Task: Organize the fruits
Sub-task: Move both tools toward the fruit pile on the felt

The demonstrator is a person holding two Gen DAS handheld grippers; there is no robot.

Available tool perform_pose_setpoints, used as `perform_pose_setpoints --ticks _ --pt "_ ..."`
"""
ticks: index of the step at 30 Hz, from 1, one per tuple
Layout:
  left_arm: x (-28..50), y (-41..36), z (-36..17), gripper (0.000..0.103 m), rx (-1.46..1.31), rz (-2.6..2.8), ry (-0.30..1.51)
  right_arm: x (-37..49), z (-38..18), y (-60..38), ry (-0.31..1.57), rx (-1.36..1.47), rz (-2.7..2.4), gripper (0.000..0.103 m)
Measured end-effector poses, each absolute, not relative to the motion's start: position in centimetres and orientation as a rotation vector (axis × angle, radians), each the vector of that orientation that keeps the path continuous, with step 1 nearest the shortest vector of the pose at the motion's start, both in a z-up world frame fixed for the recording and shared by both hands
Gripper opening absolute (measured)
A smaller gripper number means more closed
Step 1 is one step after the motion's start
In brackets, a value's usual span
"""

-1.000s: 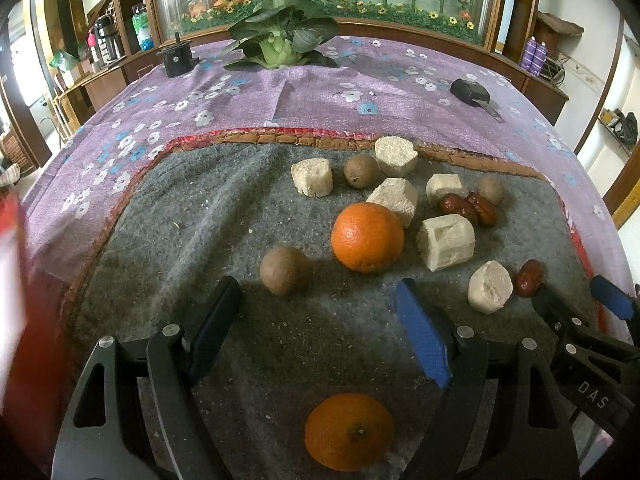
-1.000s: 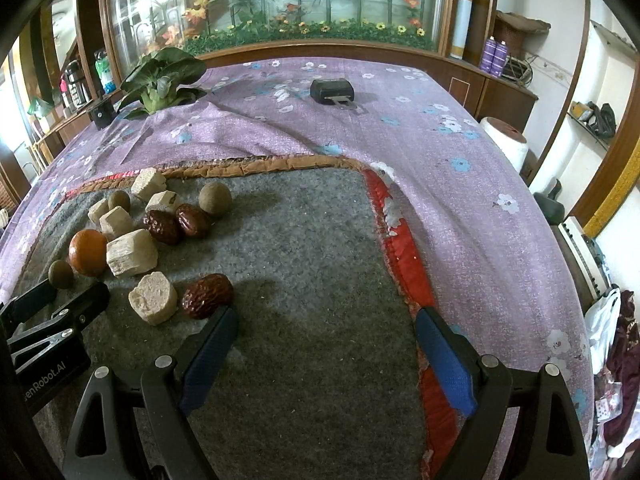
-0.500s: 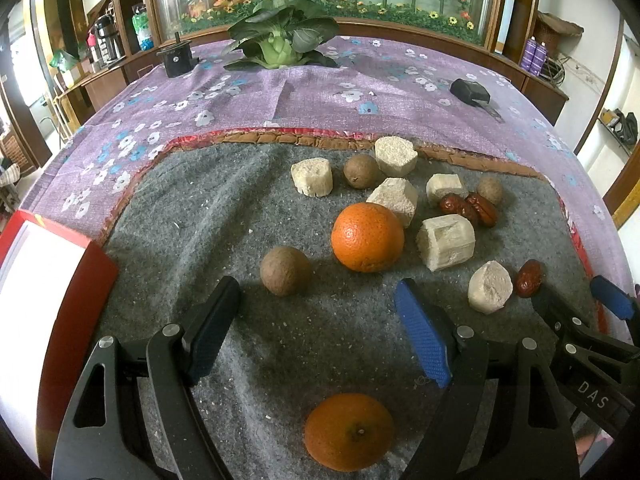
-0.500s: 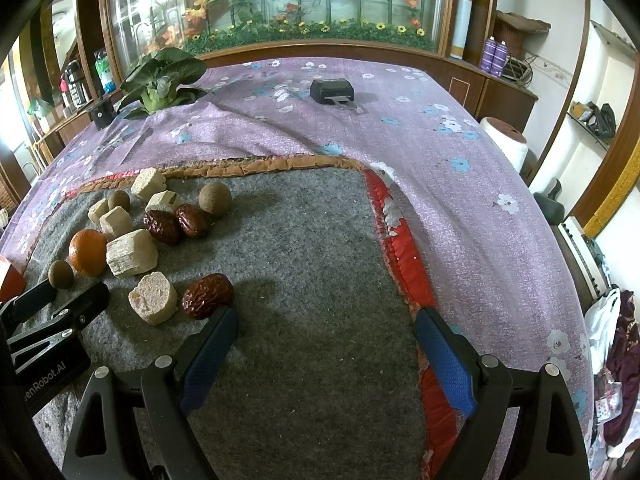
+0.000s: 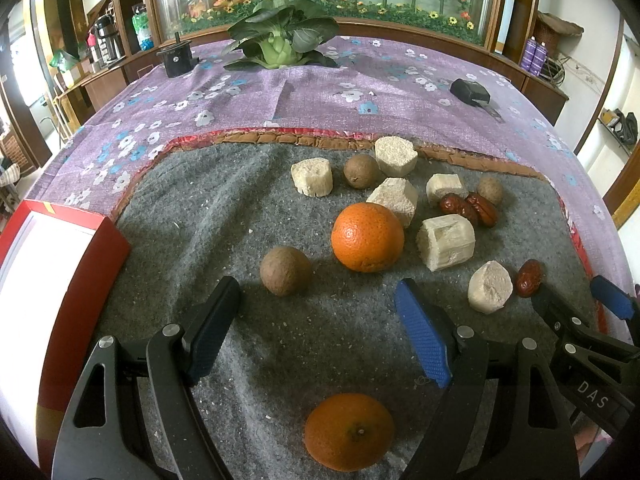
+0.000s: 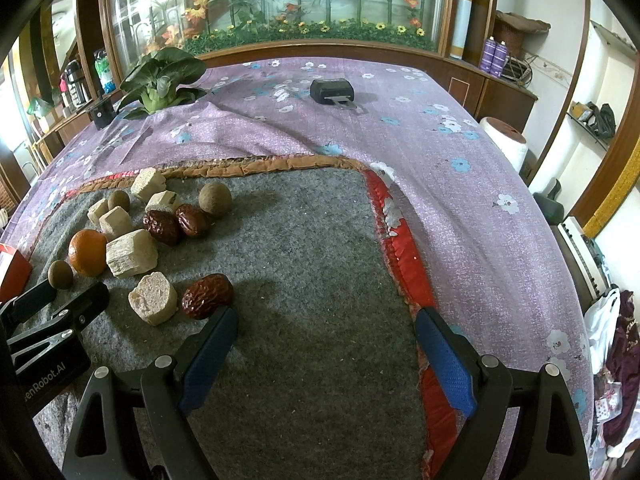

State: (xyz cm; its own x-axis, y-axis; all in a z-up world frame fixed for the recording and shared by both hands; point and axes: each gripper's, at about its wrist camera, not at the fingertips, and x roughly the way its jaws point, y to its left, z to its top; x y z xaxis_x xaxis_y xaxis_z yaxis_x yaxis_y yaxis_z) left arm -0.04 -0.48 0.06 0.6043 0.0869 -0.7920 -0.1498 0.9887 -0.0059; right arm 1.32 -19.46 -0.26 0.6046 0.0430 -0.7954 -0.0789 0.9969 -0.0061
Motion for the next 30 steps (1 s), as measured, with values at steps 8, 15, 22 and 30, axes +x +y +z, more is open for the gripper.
perform_pose_setpoints --ticks 8,15,22,30 --pt "0.0 -0.4 0.1 0.081 -0.075 0.137 0.912 1.3 -0.3 -19.5 0.919 -0.043 0.071 0.091" --pt "-0.9 0.3 0.6 0.081 -0.094 0.057 0.938 0.6 0.7 -19.9 0.927 -0.053 0.115 0.09" --pt "-2.8 1.4 1.5 0.081 -0.131 0.049 0.962 -0.9 3.0 -20.8 0.909 -0.045 0.171 0.09" --pt "-2.9 2.2 2.8 0.081 -0.156 0.035 0.947 -1.6 3.9 -20.0 0.867 -0.064 0.216 0.09"
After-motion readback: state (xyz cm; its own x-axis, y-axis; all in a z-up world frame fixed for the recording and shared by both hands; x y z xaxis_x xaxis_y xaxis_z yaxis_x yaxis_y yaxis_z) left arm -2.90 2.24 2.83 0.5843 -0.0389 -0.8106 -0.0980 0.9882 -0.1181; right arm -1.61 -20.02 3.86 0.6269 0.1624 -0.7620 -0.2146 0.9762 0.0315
